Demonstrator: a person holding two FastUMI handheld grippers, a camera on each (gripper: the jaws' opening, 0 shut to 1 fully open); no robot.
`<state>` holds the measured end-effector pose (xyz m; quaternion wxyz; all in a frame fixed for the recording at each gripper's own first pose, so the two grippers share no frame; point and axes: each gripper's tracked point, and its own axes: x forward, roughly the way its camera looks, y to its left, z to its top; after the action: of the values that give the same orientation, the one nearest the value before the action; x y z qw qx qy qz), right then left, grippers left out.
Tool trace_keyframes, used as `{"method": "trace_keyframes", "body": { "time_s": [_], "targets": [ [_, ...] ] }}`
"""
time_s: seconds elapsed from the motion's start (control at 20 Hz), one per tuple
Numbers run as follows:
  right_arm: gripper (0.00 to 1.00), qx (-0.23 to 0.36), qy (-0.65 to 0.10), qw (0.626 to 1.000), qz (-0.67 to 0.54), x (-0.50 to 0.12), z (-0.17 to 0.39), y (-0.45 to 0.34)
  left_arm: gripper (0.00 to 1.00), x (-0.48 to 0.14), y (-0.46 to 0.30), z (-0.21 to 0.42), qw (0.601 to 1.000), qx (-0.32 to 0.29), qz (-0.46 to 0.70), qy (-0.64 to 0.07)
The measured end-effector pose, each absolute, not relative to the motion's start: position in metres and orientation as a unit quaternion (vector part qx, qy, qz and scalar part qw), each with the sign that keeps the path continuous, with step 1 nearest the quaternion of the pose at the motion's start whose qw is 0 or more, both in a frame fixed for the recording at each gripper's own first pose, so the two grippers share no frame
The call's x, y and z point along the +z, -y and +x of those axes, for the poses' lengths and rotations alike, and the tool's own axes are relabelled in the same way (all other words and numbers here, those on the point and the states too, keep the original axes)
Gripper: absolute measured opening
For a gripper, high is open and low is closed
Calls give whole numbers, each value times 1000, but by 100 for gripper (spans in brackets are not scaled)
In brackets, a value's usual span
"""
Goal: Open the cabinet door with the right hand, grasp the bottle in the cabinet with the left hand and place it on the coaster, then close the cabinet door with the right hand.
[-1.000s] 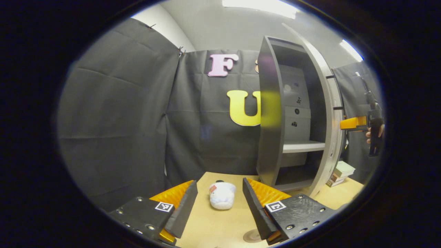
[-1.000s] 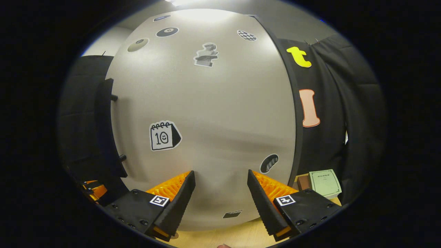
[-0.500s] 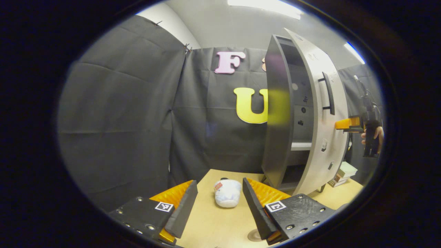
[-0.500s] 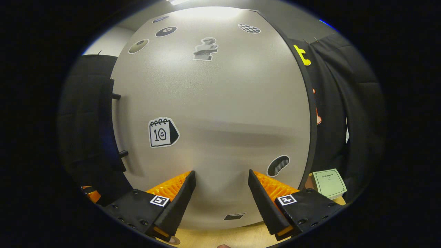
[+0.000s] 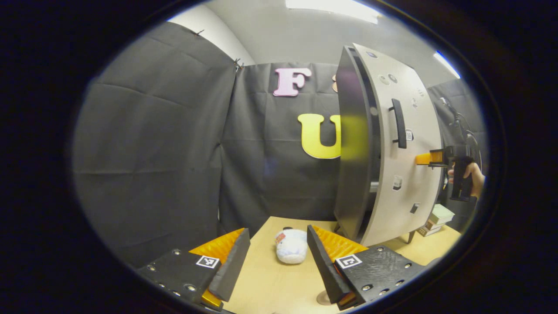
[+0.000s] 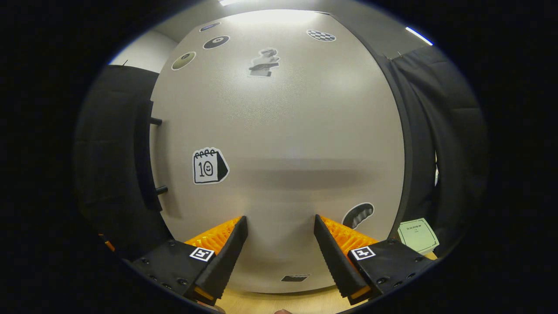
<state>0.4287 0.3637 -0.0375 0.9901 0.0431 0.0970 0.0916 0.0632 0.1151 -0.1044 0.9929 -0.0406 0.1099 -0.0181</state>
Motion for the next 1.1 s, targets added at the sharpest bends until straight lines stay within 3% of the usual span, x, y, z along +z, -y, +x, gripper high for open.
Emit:
{"method": "trace_keyframes", "body": {
  "time_s": [0.3, 0.65, 1.1],
  "targets": [
    [98, 106, -86, 990, 43, -24, 417, -357, 80, -81, -93, 58, 994, -23, -30, -102],
    [98, 112, -56, 992, 1, 7, 362, -311, 81, -42, -62, 66, 996, -40, -5, -77],
    [98, 71, -39, 996, -31, 28, 309, -219, 80, 10, 16, 84, 995, -95, 1, -42]
  ]
}}
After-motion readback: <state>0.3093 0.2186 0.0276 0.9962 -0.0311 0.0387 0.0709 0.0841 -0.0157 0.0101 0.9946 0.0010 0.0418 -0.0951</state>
